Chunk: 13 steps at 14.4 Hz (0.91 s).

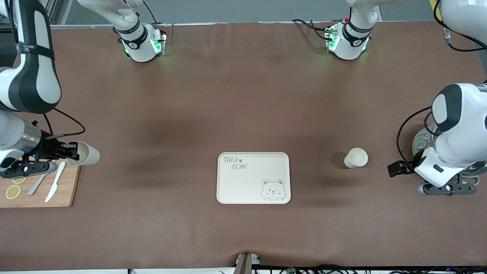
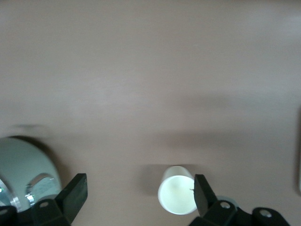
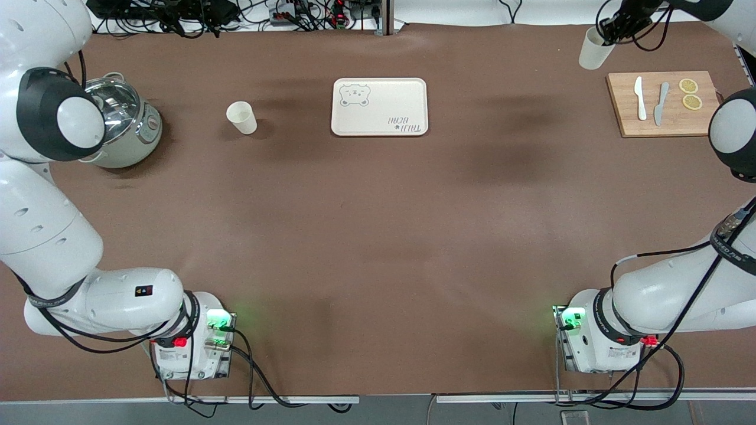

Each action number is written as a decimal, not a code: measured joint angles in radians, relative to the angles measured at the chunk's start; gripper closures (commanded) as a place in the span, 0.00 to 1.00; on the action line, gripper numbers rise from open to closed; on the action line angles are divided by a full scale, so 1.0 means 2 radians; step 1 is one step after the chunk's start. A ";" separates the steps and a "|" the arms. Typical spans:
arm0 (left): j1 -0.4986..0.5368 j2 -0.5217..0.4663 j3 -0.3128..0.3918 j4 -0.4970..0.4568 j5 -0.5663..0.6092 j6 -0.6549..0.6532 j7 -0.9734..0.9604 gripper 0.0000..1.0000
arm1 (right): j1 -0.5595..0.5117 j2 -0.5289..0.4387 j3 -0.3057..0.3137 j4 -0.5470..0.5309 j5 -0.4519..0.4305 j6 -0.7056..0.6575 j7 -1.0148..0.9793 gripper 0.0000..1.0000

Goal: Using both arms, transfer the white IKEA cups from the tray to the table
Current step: 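Lower the cup beside the cutting board with the right gripper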

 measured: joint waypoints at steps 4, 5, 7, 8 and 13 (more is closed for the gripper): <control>-0.069 -0.005 0.100 0.029 -0.086 -0.044 0.057 0.00 | 0.000 0.011 0.007 -0.071 0.004 0.108 -0.004 1.00; -0.071 -0.010 0.104 0.032 -0.093 -0.049 0.062 0.00 | 0.000 0.018 0.009 -0.082 0.014 0.126 -0.004 1.00; -0.077 -0.025 0.104 0.035 -0.101 -0.059 0.063 0.00 | 0.001 0.034 0.012 -0.096 0.035 0.156 -0.004 1.00; -0.078 -0.033 0.104 0.036 -0.108 -0.074 0.063 0.00 | 0.001 0.043 0.013 -0.100 0.039 0.172 -0.004 1.00; -0.084 -0.068 0.091 0.043 -0.100 -0.131 0.038 0.00 | 0.006 0.087 0.022 -0.115 0.050 0.252 -0.004 1.00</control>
